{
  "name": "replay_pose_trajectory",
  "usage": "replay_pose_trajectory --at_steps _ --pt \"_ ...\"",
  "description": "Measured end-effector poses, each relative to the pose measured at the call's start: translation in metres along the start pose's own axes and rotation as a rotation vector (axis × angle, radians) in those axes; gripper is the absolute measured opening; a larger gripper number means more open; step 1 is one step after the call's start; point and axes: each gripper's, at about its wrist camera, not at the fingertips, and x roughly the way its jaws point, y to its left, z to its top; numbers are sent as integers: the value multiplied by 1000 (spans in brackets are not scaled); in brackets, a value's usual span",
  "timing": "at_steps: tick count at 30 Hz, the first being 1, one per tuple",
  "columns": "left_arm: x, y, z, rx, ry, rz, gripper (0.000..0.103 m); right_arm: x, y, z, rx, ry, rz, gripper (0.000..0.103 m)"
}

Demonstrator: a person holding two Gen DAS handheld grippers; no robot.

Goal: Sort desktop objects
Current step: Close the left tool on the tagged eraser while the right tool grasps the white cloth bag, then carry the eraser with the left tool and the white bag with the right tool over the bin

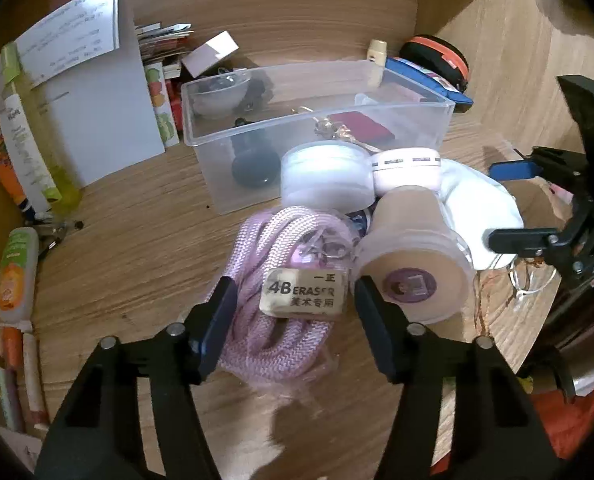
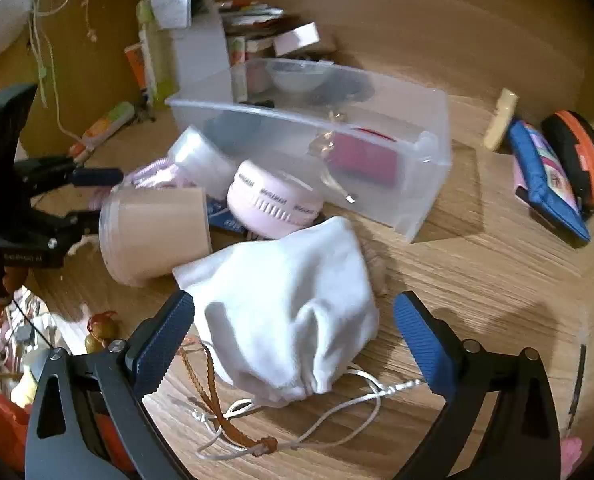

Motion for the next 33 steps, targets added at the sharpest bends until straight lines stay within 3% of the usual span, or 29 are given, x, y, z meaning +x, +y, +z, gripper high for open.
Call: replay_pose_trajectory --at_steps 3,8,14,16,22,33 --pt "3 5 1 -13 -2 -24 58 10 -1 3 -9 32 10 98" --pt "4 3 0 -18 -10 -49 50 19 -3 6 -15 63 51 85" --pt "4 2 1 -23 -12 -33 45 12 -1 3 -55 33 38 65" --pt "1 2 0 -34 -18 -24 40 8 -3 2 -45 22 39 62" --pt "-6 4 -4 -58 -30 29 40 -6 -13 2 12 -7 48 47" --pt "-25 13 1 -109 -89 65 40 -39 -33 -1 108 -94 -3 43"
